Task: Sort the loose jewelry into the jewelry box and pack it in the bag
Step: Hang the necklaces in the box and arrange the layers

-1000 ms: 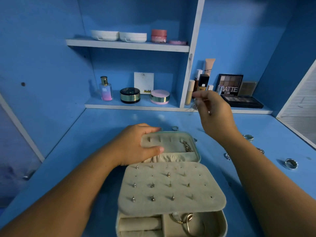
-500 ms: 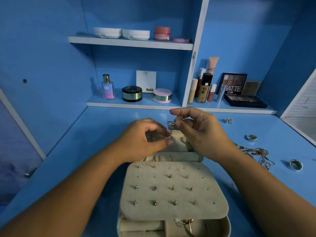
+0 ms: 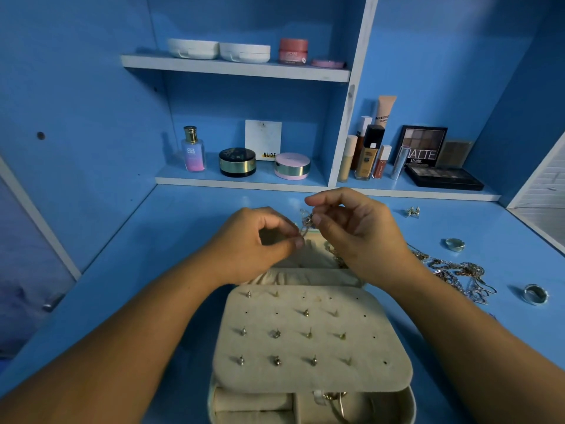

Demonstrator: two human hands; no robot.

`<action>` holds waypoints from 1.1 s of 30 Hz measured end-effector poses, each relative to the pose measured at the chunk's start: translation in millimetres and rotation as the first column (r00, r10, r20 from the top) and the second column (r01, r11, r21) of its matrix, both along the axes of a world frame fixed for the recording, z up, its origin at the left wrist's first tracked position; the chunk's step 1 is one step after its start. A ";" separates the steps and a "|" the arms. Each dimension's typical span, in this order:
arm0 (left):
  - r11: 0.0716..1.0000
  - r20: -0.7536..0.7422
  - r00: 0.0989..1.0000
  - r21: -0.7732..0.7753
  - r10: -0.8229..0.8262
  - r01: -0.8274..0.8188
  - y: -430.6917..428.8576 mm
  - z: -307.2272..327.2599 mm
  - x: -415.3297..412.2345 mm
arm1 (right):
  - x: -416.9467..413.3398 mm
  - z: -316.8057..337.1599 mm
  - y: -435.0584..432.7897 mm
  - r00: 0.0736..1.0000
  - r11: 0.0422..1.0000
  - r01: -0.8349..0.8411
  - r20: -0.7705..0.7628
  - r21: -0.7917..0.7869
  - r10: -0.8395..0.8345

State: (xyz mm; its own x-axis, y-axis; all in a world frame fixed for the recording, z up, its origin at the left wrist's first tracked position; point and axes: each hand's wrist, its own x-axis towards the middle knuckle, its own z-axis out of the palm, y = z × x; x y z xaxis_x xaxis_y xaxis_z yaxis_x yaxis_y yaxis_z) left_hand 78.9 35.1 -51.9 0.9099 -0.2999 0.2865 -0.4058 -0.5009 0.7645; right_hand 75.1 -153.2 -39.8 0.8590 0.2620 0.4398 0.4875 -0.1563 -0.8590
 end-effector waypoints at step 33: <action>0.957 0.600 0.795 0.168 0.091 -0.237 5.8 4.2 3.9 | 4.1 -6.4 -0.9 0.991 0.942 0.134 0.036 -0.307 -0.129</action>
State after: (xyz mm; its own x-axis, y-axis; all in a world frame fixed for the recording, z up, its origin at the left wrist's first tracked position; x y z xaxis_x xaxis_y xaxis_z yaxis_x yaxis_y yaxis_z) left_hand 82.9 40.9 -47.7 0.6344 -0.2829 0.7194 -0.6310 -0.7271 0.2705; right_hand 79.2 -154.1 -46.2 0.8889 0.2720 0.3687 0.4572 -0.4754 -0.7516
